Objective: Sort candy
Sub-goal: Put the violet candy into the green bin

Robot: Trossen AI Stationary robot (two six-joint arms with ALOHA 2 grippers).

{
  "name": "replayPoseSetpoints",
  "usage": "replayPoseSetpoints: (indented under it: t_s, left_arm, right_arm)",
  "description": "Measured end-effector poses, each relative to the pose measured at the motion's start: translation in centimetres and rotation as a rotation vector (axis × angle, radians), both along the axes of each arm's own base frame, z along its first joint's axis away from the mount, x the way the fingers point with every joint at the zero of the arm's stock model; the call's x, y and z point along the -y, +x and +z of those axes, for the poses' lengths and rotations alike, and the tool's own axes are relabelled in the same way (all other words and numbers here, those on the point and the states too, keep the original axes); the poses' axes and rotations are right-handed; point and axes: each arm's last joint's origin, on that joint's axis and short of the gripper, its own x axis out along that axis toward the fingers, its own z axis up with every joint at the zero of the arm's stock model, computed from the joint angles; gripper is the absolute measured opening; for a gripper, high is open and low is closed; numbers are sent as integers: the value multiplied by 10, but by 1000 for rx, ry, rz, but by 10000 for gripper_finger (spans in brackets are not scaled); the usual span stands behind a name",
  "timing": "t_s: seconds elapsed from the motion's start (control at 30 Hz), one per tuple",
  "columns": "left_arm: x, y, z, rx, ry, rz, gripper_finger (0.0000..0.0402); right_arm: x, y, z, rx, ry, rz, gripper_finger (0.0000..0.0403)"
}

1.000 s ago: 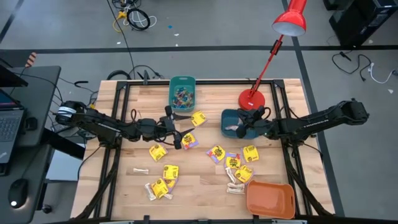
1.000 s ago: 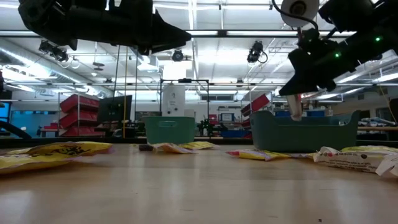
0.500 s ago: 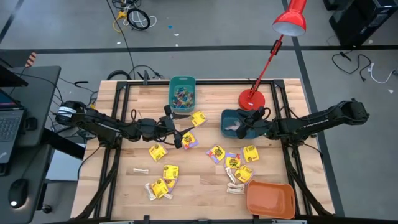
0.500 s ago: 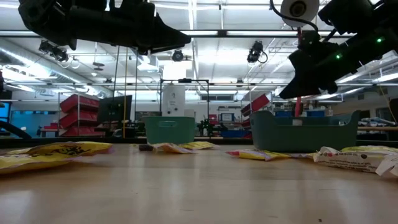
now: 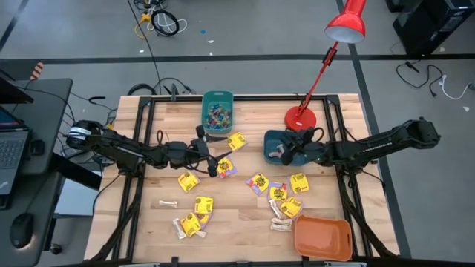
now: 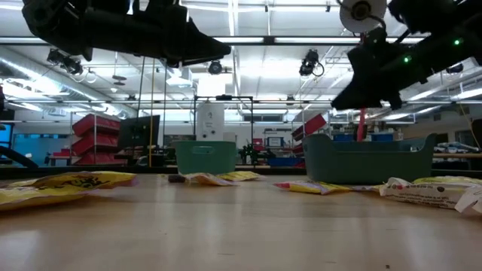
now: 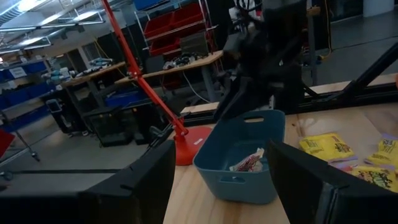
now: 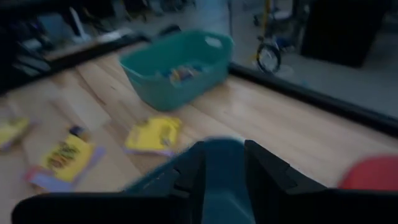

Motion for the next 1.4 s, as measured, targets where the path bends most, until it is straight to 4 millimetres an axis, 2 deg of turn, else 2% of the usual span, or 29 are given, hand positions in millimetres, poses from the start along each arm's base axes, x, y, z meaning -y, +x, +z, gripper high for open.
replayPoseSetpoints:
  t_s: [0.23, 0.43, 0.53, 0.63, 0.73, 0.93, 1.2, 1.4]
  left_arm:
    - [0, -4, -4, -124, 11, -3, 253]
    - [0, -14, 6, -427, 11, -20, 253]
    - [1, -20, 4, -622, 0, -56, 253]
    - [2, -26, -2, -738, -21, -138, 253]
    - [3, -30, -12, -784, -40, -180, 253]
    - [1, -36, -24, -803, -60, -130, 253]
    - [-5, -40, -40, -731, -111, -94, 252]
    - [-10, -44, -51, -687, -133, -70, 252]
  right_arm:
    - [-8, 11, 24, 78, -84, 80, 95]
    - [-14, 23, 61, 80, -171, 139, 96]
    - [-17, 26, 76, 74, -213, 162, 95]
    - [-18, 28, 85, 71, -241, 176, 94]
    - [-19, 29, 87, 67, -249, 181, 95]
    - [-19, 31, 81, 32, -243, 183, 94]
    - [-21, 40, 70, -10, -230, 184, 94]
    - [-21, 41, 69, -4, -229, 181, 95]
